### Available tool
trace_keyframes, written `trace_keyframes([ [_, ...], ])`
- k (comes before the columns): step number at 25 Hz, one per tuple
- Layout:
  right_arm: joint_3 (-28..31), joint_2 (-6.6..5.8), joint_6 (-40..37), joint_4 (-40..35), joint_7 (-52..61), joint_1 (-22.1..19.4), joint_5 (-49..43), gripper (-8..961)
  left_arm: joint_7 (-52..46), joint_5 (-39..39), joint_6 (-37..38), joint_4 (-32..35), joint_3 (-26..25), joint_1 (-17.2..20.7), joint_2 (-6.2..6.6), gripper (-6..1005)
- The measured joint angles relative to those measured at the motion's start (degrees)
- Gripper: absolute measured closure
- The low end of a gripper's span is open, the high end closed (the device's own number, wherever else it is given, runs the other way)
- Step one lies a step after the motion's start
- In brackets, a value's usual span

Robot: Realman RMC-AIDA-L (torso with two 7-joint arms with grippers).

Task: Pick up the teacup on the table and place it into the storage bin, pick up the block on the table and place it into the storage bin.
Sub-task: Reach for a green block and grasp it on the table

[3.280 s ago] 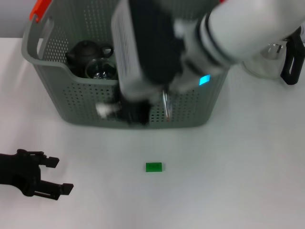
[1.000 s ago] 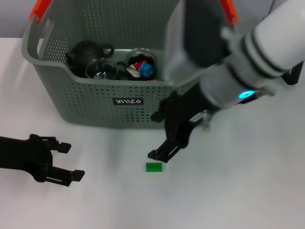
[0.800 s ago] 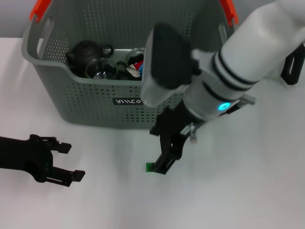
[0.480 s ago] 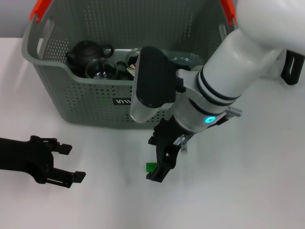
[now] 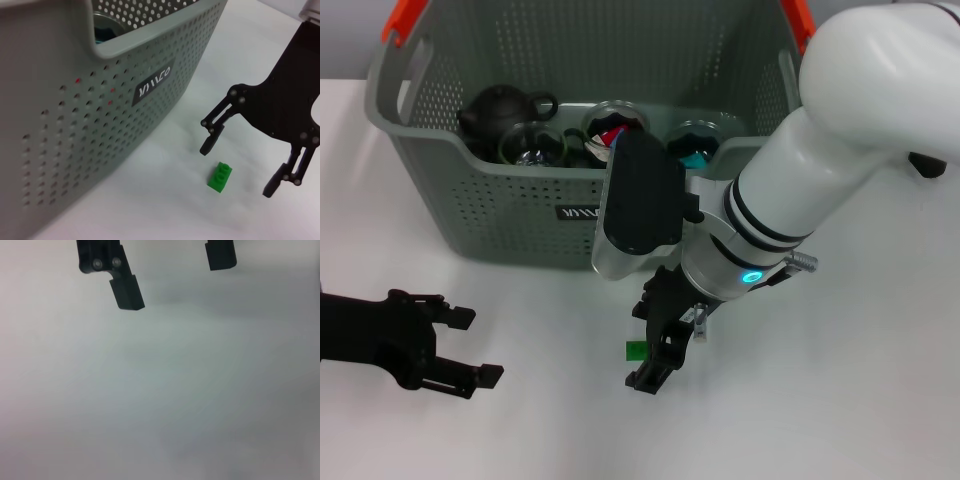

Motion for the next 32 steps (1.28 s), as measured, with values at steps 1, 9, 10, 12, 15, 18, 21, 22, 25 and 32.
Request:
trace_keyframes([
  [1, -0.3, 0.05, 0.4, 0.3, 0.2, 0.0, 0.1, 130, 0.0, 0.0, 0.0, 0.0, 0.0, 0.0, 0.02, 65],
  [9, -2.8, 0.25, 4.8, 2.2, 1.0, 0.0, 1.3, 157, 0.7, 0.0, -0.6, -0.2, -0.1, 0.0, -0.13, 65],
  [10, -2.9, 0.26, 5.1, 2.3, 1.0, -0.1, 1.5, 182, 0.7, 0.0, -0.7, -0.2, -0.1, 0.0, -0.13, 65],
  [12, -3.2, 0.25, 5.4, 2.5, 1.0, -0.1, 1.8, 233, 0.9, 0.0, -0.7, -0.2, -0.1, 0.0, -0.09, 65],
  [15, -3.7, 0.24, 5.8, 2.9, 1.0, -0.2, 2.6, 309, 1.2, 0.0, -0.8, -0.2, -0.1, 0.2, -0.07, 65],
  [18, -4.2, 0.23, 6.1, 3.3, 1.0, -0.2, 2.9, 313, 1.3, 0.0, -0.8, -0.2, -0.1, 0.3, -0.11, 65],
  [21, -4.4, 0.22, 6.2, 3.4, 1.0, -0.2, 3.0, 333, 1.3, 0.0, -0.8, -0.1, -0.1, 0.3, -0.13, 65],
  [22, -4.4, 0.22, 6.2, 3.4, 1.0, -0.2, 3.0, 349, 1.3, 0.0, -0.8, -0.1, -0.1, 0.3, -0.13, 65],
  [25, -4.5, 0.22, 6.3, 3.5, 1.0, -0.3, 3.0, 399, 1.3, 0.0, -0.8, -0.1, -0.1, 0.4, -0.13, 65],
  [32, -4.6, 0.22, 6.3, 3.7, 1.0, -0.3, 3.0, 558, 1.3, 0.0, -0.8, -0.2, -0.1, 0.4, -0.13, 65],
])
